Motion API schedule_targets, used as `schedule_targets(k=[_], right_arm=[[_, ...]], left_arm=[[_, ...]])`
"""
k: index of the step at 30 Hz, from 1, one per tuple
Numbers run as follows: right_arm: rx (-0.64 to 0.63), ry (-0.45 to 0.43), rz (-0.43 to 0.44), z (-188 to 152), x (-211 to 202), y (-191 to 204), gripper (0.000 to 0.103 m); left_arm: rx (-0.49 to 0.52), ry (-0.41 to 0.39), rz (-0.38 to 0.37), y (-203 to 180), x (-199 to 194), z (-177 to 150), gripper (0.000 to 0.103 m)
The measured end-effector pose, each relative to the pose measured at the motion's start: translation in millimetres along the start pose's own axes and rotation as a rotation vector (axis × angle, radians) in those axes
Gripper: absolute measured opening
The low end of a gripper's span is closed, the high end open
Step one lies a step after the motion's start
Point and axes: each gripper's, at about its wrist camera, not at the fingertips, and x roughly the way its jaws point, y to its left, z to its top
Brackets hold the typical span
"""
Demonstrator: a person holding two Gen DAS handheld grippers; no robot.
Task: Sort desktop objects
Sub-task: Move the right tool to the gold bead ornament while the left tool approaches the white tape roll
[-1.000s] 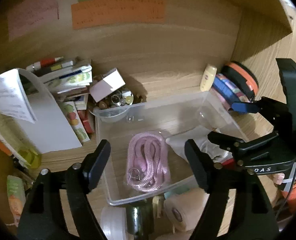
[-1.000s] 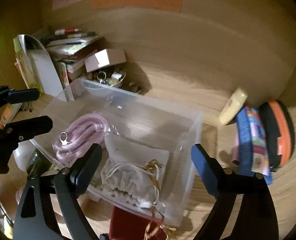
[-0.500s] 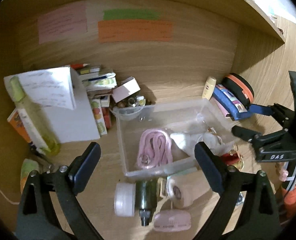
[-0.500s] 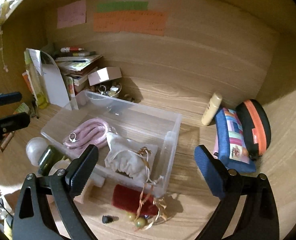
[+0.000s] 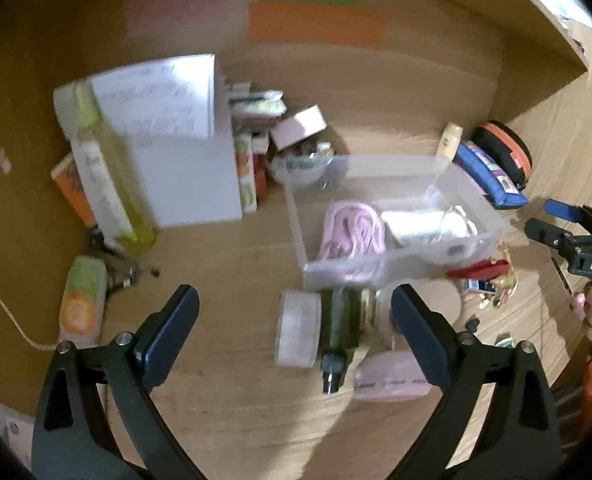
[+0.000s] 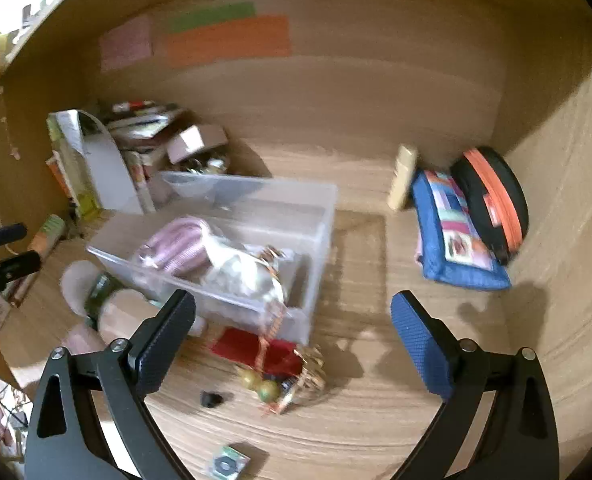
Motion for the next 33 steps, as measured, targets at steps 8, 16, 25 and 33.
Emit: schedule_targets(k=[8, 16, 25, 33], right_arm=[[0.096, 0.089, 0.051, -36, 23, -17, 0.098], [0.116, 0.090, 0.073, -62, 22, -9, 0.089], [0.136, 0.161, 0.129, -69, 44, -1, 0.049], [0.116, 0.142, 0.079, -61, 44, -1, 0.049]], left_arm=[[-0.038, 0.032, 0.018, 10, 11, -28, 0.098], [-0.059, 0.057, 0.012, 18, 25, -50, 0.097], [-0.070, 0.101, -0.026, 18, 44, -56, 0.078], [-0.081, 0.092, -0.029, 22, 51, -51, 0.072]])
